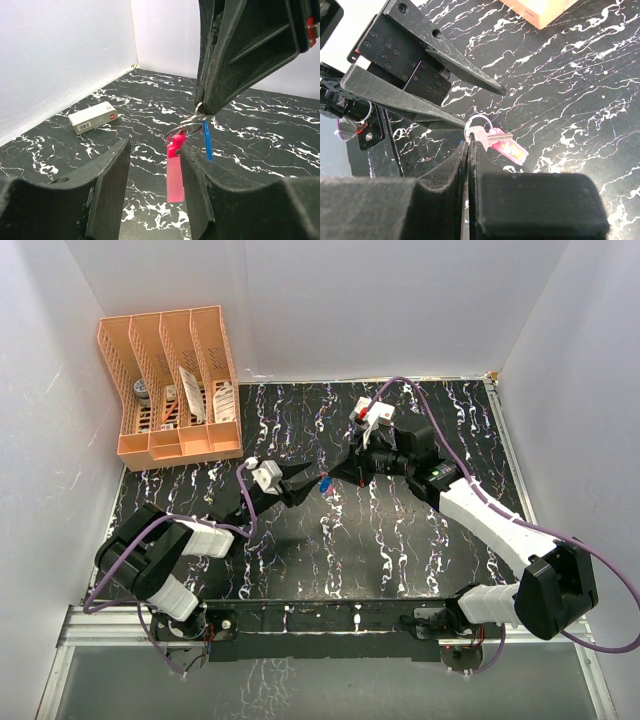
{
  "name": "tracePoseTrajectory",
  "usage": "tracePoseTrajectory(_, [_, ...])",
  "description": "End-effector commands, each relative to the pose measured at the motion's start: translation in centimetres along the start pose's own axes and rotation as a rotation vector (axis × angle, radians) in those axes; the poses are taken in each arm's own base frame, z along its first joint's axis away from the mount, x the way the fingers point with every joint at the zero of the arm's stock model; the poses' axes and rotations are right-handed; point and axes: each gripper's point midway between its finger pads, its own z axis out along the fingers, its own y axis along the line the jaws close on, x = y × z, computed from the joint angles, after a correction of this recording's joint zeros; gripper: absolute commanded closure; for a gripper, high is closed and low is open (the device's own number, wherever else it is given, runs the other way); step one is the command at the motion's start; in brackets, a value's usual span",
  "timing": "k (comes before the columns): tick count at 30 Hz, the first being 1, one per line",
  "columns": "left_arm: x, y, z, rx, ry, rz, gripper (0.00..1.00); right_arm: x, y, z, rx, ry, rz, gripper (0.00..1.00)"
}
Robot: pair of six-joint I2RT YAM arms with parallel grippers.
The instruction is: Put the keys on the keyring
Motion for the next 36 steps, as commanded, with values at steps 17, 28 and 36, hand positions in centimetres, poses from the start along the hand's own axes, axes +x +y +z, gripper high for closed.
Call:
tracePoseTrajectory(17, [-5.8, -0.6, 1.8, 0.064, -0.216, 0.079, 0.59, -1.6, 0.1, 0.2, -0.022, -0.062, -0.030, 1.00])
tracePoseTrajectory(28, [-6.7, -0.8, 1.5, 0.065, -0.232, 0.091, 0.63, -1.6, 0.0, 0.2, -0.017, -0.063, -0.029, 1.00])
tracePoseTrajectory(36, [-6.9, -0.9, 1.3, 0.068, -0.238, 0.098, 0.72, -1.5, 0.0, 0.2, -0.018, -0.063, -0.026, 1.00])
